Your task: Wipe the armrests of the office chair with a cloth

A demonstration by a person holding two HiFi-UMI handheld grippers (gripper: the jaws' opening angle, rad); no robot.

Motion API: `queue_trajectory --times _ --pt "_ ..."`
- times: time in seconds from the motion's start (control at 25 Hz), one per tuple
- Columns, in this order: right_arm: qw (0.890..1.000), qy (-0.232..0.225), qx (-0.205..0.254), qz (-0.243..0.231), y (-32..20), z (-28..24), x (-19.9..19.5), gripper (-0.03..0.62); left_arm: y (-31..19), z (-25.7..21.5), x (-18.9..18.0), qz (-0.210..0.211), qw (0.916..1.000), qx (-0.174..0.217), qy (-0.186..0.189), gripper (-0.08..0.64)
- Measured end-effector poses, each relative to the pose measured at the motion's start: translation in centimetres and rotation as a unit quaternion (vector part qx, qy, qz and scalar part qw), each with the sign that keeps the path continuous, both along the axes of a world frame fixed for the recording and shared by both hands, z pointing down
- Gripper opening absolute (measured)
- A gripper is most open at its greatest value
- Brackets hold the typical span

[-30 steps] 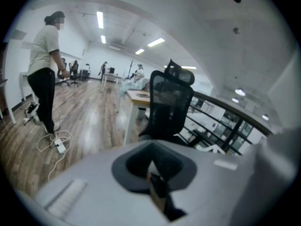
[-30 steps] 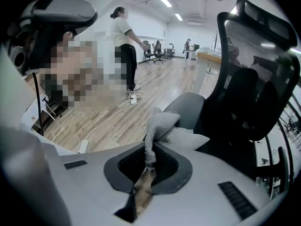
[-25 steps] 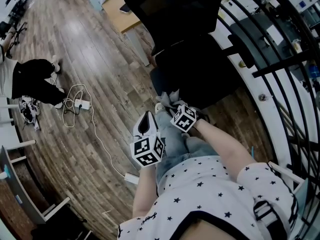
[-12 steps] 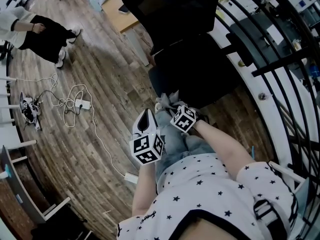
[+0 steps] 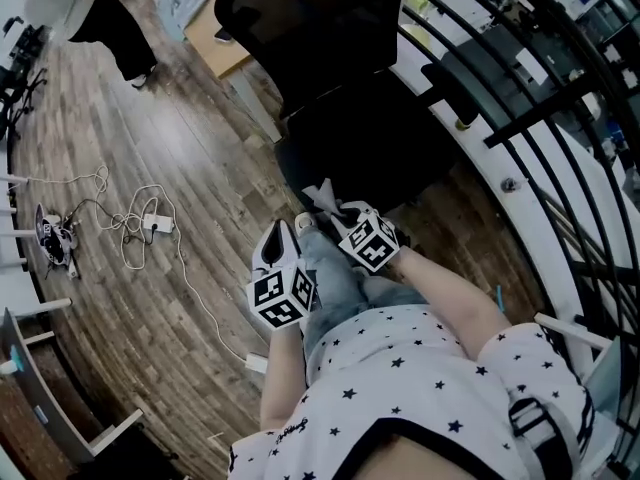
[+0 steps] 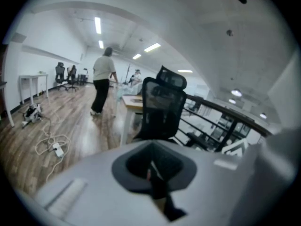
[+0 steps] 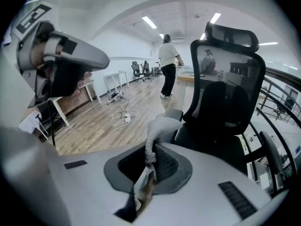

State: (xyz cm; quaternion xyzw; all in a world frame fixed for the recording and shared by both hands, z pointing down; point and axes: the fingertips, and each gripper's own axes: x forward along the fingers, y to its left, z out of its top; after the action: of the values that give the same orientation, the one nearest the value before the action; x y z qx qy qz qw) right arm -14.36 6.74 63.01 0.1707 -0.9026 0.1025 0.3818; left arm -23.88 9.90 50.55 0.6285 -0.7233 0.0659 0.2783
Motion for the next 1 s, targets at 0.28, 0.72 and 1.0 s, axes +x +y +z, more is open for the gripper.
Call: queue_trajectory --times 0.28,0.72,1.0 --pt "0.997 -0.058 0.013 0.038 1.1 -5.9 3.0 0.031 0.0 -1.9 2.9 0.032 0.9994 0.01 0.001 0.006" --pt "0.982 -0.127 0.036 0.137 0.7 -13.3 6.2 0.031 -2.4 -4.0 7.1 0.132 0.9909 0.026 0.009 0.006" --pt "0.97 -0.133 0.048 0.196 -0.6 -15.0 7.1 0.031 -5.3 -4.7 7.6 0.198 0.9796 0.033 0.012 0.006"
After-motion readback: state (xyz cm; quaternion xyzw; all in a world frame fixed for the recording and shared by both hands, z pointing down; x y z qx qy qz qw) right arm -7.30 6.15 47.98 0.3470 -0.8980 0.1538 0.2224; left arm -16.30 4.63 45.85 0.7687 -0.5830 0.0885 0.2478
